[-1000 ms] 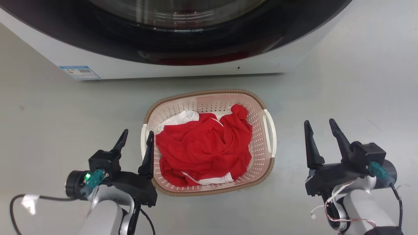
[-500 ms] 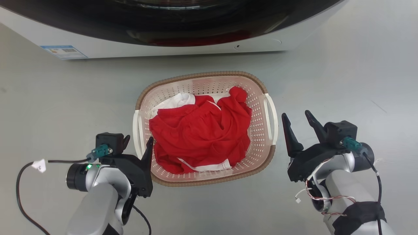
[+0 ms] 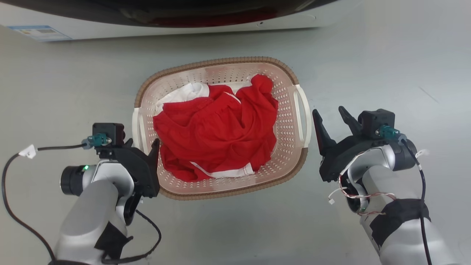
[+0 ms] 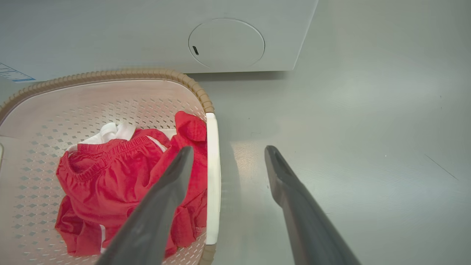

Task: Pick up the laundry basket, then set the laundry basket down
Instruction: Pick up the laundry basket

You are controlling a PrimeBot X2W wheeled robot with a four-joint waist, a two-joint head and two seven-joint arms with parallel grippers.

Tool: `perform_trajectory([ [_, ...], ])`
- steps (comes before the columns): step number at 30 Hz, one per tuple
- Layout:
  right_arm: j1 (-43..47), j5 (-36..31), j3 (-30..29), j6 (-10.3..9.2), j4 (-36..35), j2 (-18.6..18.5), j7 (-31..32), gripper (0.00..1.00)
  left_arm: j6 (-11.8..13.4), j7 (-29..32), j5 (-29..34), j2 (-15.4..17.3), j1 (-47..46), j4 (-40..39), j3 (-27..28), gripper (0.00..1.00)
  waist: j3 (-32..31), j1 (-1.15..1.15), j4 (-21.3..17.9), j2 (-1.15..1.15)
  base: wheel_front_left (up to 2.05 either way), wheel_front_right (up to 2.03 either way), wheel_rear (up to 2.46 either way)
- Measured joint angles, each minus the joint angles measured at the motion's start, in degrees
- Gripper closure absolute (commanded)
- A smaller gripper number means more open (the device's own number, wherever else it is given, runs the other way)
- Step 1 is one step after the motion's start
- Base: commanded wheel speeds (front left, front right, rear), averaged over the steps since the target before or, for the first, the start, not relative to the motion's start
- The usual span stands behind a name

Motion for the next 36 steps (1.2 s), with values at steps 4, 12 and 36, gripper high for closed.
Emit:
perform_trajectory([
  [4,-2.31,0.13,0.48,0.01,2.19,0.03,0.45,0.0,-0.02,0.76,-0.09,-0.04,-2.54,1.49,0.07,0.0,1.81,-0.01,-0.15,0.0,0.0,0.0,0.0],
  [12,-6.07,1.3,1.69,0.49,5.58,0.16,0.77,0.0,-0.53,1.04,-0.44,-0.05,-6.52,4.13,0.23,0.0,5.16,0.0,0.32,0.0,0.0,0.0,0.0],
  [36,-9.71,10.21,9.5,-0.53,9.78,0.22,2.26,1.0,-1.02,-2.07,-0.52,-2.45,-12.15,11.01,-0.08,1.0,9.19,-0.01,2.78,-0.01,0.0,0.0,0.0],
])
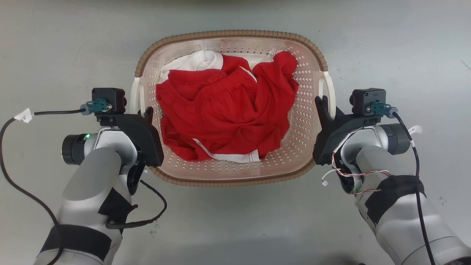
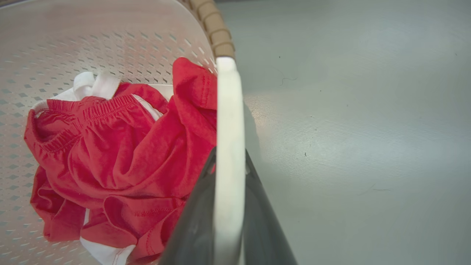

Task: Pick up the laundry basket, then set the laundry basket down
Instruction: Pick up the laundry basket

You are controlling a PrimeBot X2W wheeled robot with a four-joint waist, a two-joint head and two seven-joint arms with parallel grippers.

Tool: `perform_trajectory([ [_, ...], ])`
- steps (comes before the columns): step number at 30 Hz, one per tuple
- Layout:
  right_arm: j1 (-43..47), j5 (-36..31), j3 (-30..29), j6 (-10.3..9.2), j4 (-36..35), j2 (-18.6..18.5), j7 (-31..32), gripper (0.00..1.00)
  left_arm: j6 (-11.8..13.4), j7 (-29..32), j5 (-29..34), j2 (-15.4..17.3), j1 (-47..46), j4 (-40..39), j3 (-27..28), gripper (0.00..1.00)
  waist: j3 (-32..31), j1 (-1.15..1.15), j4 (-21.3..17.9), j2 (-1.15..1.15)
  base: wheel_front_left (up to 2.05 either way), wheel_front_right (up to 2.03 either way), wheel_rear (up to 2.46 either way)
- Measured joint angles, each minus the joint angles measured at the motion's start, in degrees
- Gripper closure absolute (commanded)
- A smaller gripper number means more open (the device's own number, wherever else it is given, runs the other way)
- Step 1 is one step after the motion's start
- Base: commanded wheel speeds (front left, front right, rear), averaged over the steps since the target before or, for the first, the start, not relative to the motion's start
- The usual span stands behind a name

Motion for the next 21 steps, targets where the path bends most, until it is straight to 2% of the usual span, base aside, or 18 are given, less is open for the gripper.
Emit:
perform_trajectory([
  [21,-0.55,4.22,3.92,-0.07,4.43,0.32,-0.57,1.0,0.03,-3.53,-1.01,-1.31,-0.01,5.67,-0.07,1.0,-4.76,0.0,0.66,0.0,0.0,0.0,0.0],
])
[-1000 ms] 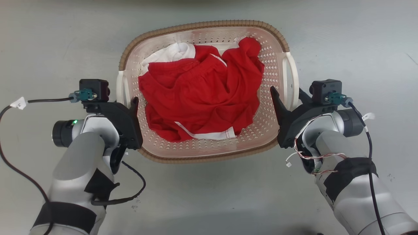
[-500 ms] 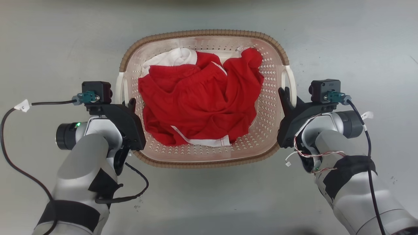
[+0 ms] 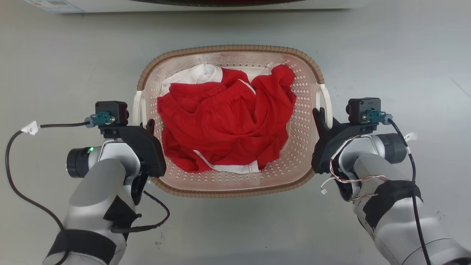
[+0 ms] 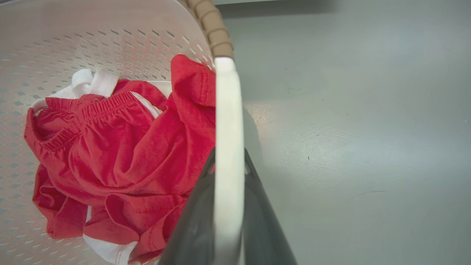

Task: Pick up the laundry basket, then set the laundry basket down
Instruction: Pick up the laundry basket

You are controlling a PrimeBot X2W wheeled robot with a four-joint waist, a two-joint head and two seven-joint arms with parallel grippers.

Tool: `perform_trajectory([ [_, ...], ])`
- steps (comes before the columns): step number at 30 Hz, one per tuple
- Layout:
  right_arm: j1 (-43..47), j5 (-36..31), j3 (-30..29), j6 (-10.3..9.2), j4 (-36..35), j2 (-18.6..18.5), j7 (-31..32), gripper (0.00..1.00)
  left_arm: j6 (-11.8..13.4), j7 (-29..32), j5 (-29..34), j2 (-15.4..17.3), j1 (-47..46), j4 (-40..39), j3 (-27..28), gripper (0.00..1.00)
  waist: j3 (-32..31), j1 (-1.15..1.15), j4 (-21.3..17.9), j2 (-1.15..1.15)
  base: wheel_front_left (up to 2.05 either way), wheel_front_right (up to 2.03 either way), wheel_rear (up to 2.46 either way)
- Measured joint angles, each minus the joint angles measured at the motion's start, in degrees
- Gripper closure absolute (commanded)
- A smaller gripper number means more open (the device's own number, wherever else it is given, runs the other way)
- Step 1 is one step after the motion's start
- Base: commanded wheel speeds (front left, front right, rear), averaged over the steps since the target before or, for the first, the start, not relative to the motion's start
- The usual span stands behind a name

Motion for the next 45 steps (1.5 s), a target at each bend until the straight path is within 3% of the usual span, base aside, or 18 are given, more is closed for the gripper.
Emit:
perform_trajectory([
  [24,7.35,5.87,4.3,0.71,3.83,0.73,0.78,1.0,-0.46,0.34,-1.45,-1.22,8.38,2.7,-0.43,1.0,-13.04,0.0,-0.48,0.0,0.0,0.0,0.0],
  [45,15.38,9.85,7.69,3.09,6.9,1.3,6.84,1.0,-0.57,6.81,-4.24,-1.71,18.22,3.26,-0.75,1.0,-27.43,0.0,-1.18,-0.01,0.0,0.0,0.0],
])
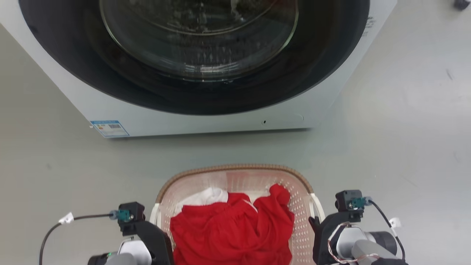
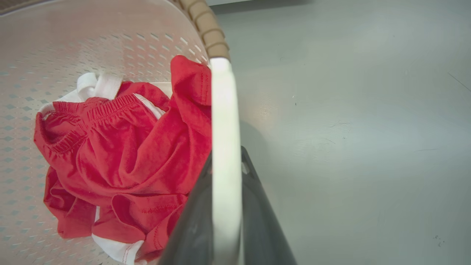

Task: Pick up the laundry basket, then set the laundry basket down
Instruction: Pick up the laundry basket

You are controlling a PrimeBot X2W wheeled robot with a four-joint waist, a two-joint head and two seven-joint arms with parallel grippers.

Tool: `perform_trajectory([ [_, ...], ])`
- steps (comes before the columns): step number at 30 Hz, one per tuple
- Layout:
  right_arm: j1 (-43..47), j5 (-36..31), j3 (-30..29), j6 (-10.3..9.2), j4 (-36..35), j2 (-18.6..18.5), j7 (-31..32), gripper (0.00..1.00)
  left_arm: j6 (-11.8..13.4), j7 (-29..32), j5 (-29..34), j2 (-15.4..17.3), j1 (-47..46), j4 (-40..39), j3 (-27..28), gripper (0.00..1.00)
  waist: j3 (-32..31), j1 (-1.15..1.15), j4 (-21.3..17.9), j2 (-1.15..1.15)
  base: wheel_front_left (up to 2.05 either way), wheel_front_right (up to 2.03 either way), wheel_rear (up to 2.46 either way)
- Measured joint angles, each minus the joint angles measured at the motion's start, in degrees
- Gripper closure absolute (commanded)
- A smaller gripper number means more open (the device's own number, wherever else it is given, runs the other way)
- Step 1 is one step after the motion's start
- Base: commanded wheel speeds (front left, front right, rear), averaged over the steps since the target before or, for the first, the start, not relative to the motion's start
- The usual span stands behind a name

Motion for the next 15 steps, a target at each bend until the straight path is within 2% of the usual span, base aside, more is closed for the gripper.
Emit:
perform_trajectory([
  [15,7.48,2.61,2.32,0.54,0.8,0.22,4.23,1.0,0.09,4.49,-4.92,0.01,9.22,-0.12,-3.6,1.0,-10.2,0.0,-0.43,0.0,0.0,0.0,0.0],
])
